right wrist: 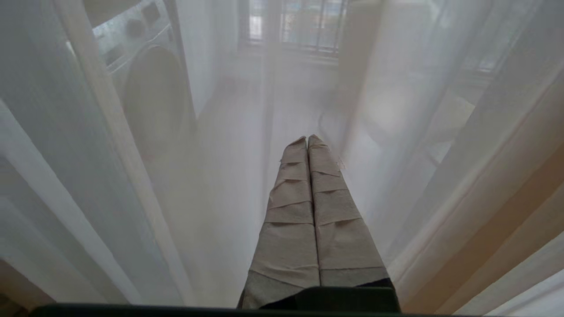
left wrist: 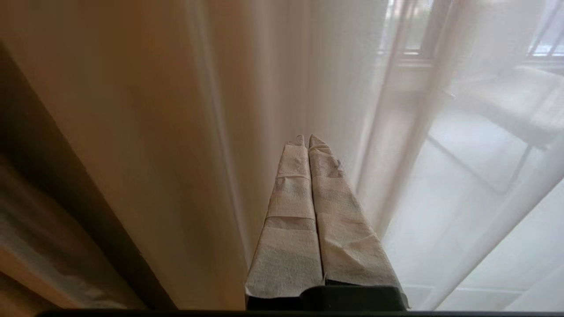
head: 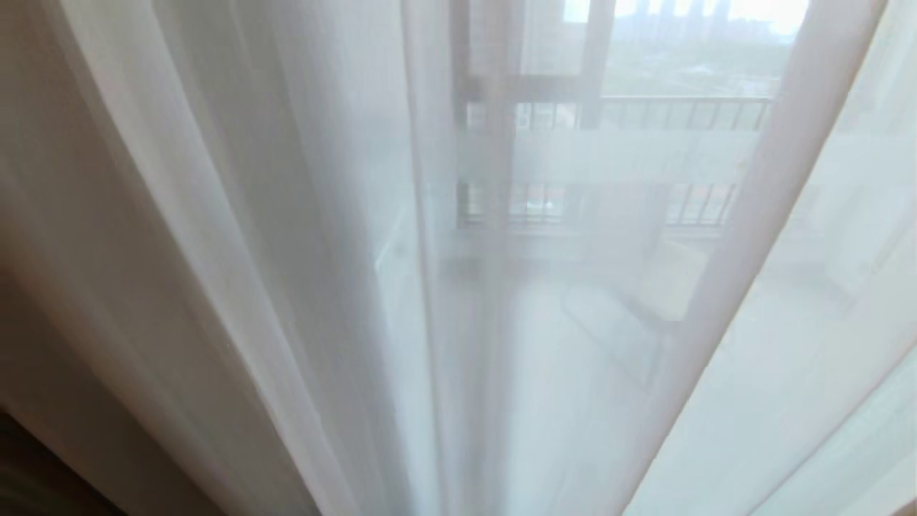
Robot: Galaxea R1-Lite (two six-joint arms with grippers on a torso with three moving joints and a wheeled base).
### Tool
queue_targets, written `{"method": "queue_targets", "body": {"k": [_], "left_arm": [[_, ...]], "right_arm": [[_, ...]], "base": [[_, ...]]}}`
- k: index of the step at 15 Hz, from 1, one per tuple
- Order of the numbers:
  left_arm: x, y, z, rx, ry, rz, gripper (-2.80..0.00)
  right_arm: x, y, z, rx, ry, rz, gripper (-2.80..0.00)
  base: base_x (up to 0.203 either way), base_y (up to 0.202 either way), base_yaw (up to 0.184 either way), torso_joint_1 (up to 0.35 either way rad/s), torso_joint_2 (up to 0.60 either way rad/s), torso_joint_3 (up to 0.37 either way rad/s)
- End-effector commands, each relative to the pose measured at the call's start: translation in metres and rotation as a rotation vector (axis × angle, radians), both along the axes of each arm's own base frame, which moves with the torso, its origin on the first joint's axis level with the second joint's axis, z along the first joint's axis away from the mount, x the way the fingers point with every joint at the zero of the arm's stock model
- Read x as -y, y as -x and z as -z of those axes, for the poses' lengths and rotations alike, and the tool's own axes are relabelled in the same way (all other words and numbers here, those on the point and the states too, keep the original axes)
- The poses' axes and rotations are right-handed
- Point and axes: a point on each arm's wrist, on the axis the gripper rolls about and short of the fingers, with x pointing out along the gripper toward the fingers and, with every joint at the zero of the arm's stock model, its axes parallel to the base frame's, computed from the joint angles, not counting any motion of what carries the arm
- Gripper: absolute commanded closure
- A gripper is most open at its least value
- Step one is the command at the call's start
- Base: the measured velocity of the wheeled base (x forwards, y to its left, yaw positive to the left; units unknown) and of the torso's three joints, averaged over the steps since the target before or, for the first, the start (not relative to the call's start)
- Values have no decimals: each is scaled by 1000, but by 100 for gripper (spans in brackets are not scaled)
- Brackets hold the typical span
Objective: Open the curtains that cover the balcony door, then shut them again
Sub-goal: Close the outer curtains on both sides
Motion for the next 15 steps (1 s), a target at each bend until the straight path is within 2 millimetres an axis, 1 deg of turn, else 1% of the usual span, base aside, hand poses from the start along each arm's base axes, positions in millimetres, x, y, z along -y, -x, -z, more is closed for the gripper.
{"method": "queue_targets", "body": {"k": [1, 3, 12, 13, 15], "left_arm": [[0, 0, 0, 1, 0, -1, 0], [0, 0, 0, 1, 5, -1, 0], [0, 0, 0, 3, 12, -1, 0], [0, 2, -5, 20, 11, -1, 0], [0, 6, -25, 60, 7, 2, 0]], "right_arm": [[0, 0, 0, 2, 1, 0, 0], [0, 0, 0, 0, 1, -1, 0], [0, 0, 0, 1, 1, -1, 0], [0, 0, 0, 0, 1, -1, 0], [0, 0, 0, 1, 1, 0, 0]], "base": [[0, 184, 7, 1, -2, 2], [0, 92, 5, 5, 3, 2], [0, 0, 0, 0, 0, 0], [0, 0, 0, 0, 0, 0], [0, 0, 0, 0, 0, 0]]}}
